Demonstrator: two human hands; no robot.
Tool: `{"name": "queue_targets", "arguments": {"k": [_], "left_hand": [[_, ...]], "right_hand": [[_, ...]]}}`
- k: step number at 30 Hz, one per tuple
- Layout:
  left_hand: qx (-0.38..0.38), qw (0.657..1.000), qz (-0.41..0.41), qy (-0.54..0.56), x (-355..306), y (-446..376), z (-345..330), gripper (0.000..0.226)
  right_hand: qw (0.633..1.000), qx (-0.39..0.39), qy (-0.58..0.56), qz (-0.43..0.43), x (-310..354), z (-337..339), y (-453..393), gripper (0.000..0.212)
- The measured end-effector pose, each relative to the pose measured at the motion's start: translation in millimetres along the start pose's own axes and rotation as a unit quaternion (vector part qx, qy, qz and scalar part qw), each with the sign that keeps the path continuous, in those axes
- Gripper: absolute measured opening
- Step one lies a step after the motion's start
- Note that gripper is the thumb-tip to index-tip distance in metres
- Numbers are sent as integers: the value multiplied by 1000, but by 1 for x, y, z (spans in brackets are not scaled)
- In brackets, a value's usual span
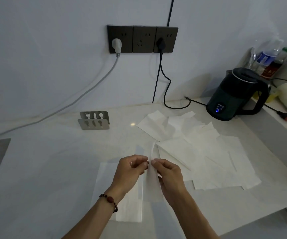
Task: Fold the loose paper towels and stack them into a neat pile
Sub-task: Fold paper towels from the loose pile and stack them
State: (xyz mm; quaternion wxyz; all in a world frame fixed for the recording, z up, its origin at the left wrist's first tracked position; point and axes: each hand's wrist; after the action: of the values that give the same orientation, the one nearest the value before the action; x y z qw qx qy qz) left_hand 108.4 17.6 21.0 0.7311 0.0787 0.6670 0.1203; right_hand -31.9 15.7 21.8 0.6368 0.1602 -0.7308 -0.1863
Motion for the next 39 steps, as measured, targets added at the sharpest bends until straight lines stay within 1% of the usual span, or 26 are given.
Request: {"name": "queue_targets", "arguments": {"k": [2, 5, 9, 12, 14, 16, 17, 19, 21, 22, 25, 28, 29, 31, 33, 36, 39], "left_hand": [[13, 1000, -4, 1, 2, 2, 1, 16], [26, 999, -1, 18, 3, 4, 3, 21], [34, 999, 4, 17, 3, 6, 8, 26], [44, 998, 29, 27, 2, 8, 10, 23], [46, 999, 25, 8, 5, 7, 12, 17], [36, 999, 17, -8, 11, 6, 15, 15], [21, 999, 19, -13, 14, 5, 17, 16], [-12, 999, 33, -18, 22, 3, 22, 16], [-23, 999, 46, -13, 30, 2, 28, 13], [-20, 998, 51, -11, 34, 2, 31, 13], [-17, 997, 73, -28, 48, 3, 36, 15], [-32, 991, 91, -89, 68, 3, 40, 12], [-34, 988, 95, -116, 73, 3, 41, 10], [-38, 980, 95, -171, 79, 4, 42, 17], [-57, 974, 95, -197, 79, 6, 41, 22], [-80, 971, 99, -201, 76, 7, 42, 22], [-76, 965, 106, -227, 76, 8, 43, 24]], "right_hand": [[997, 21, -72, -30, 0, -2, 1, 13], [991, 48, -114, -45, -3, -7, 3, 17], [992, 45, -106, -53, -7, -10, 3, 19], [994, 45, -83, -57, -9, -11, 2, 22], [994, 45, -73, -64, -11, -10, 2, 23], [994, 30, -66, -77, -14, -10, 0, 24], [995, 6, -56, -82, -16, -9, -2, 23], [995, -68, -13, -70, -23, -5, -7, 22], [989, -132, 54, -36, -29, 2, -8, 19], [985, -150, 85, -23, -33, 6, -8, 16], [978, -146, 145, -13, -49, 18, -7, 15], [972, -117, 201, -25, -65, 24, -8, 21], [969, -107, 220, -31, -70, 25, -8, 17], [958, -94, 267, -43, -75, 24, -8, 5], [954, -102, 281, -36, -77, 24, -8, 22], [958, -133, 255, -10, -73, 24, -6, 31], [954, -128, 271, -5, -74, 28, -5, 36]]}}
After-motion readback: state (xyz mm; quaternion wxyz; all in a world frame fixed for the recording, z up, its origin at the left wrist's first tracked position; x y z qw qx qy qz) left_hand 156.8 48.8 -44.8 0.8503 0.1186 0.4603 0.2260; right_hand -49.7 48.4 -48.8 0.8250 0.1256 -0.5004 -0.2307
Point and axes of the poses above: each hand's wrist, its own y-axis away from the middle knuckle, its own z-axis out of the back of the hand, x = y × z, and after that the axes turned 1 degree about -z, right-handed
